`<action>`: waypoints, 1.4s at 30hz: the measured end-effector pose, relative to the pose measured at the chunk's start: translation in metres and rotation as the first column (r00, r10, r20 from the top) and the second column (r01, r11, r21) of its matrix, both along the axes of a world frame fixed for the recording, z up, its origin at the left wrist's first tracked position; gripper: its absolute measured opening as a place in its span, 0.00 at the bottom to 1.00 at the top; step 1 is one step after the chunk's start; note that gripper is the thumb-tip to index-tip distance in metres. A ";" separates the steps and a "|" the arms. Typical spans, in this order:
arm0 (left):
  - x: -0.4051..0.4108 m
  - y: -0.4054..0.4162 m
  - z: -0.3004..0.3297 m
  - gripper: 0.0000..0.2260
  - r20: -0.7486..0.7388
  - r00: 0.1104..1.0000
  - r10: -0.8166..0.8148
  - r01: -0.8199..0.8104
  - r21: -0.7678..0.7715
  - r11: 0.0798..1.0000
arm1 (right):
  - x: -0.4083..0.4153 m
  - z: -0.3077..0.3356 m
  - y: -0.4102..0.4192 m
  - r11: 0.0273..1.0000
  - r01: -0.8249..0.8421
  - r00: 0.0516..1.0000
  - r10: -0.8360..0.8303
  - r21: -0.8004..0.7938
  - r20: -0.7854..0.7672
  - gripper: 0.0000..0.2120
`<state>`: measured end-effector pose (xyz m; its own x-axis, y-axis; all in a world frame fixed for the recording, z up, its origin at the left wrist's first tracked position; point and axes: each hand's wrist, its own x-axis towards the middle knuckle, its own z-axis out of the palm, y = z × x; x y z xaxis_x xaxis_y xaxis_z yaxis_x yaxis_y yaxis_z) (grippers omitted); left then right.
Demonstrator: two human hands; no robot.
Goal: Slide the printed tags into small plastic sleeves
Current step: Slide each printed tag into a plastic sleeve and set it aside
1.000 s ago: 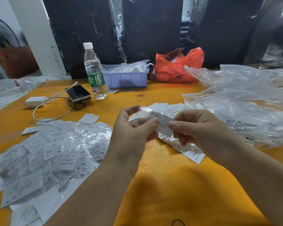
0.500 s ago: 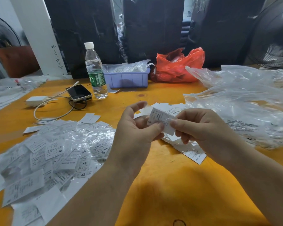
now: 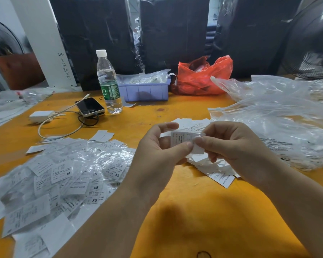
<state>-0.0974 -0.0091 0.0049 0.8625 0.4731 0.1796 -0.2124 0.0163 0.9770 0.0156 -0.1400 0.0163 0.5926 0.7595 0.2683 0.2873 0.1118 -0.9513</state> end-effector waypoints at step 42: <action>-0.002 0.050 -0.011 0.18 -0.094 0.747 0.658 -0.113 0.958 0.265 | 0.092 -0.014 -0.042 0.501 0.793 0.582 -0.454 -0.346 0.675 0.08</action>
